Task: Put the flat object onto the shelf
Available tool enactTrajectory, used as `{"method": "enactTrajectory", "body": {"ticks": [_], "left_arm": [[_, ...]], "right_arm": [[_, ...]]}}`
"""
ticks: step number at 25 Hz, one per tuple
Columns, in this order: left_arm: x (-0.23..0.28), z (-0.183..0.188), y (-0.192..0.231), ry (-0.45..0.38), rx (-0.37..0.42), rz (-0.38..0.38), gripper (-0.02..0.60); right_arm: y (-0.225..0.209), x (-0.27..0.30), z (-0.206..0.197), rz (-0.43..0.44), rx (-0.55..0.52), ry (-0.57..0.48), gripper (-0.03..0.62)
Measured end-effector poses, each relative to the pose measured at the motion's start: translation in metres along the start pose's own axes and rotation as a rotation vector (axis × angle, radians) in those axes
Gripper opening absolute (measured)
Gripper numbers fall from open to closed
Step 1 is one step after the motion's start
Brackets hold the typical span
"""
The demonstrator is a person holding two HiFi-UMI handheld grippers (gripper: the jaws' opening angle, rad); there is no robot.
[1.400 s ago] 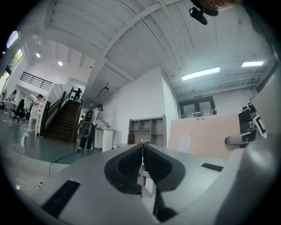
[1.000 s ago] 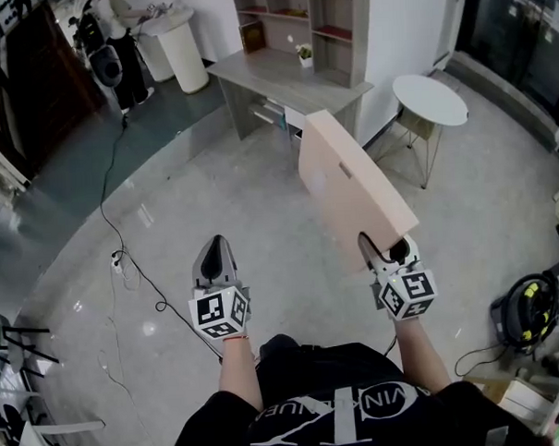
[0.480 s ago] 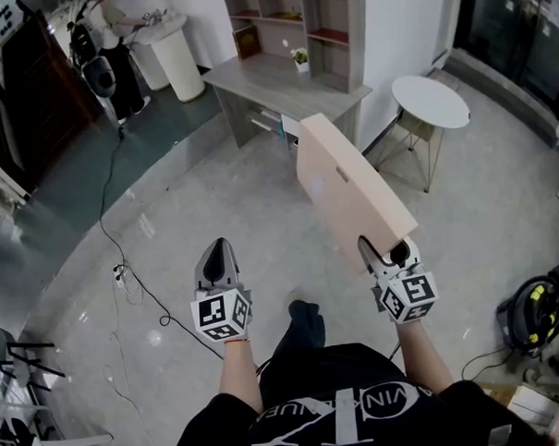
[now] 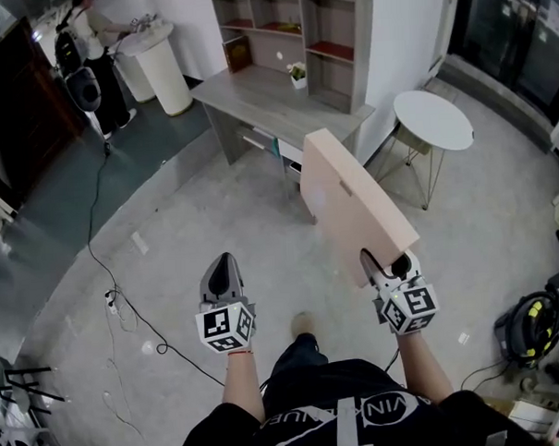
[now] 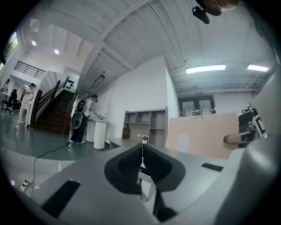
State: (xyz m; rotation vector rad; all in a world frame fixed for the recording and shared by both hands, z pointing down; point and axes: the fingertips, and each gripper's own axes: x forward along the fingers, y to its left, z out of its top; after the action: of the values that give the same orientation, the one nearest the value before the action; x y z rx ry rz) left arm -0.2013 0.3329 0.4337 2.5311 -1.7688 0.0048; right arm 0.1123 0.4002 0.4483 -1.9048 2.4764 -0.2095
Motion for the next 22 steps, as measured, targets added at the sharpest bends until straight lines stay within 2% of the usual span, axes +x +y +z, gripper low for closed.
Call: {"method": "enactTrajectory", "body": {"ticks": [6,15,22], "left_arm": [[0.057,-0.001,0.024,0.018,-0.015,-0.008,0.008],[0.143,-0.003,0.060,0.023,-0.036,-0.026,0.007],[0.198,-0.007,0.073,0.027,-0.038,-0.054,0.007]], "right_arm": [[-0.014,0.054,0.004,-0.023,0.045,0.016,0.287],[-0.030,0.136,0.009,-0.041,0.048,0.024,0.287],[-0.038,0.186,0.011,-0.040,0.045,0.019,0.287]]}}
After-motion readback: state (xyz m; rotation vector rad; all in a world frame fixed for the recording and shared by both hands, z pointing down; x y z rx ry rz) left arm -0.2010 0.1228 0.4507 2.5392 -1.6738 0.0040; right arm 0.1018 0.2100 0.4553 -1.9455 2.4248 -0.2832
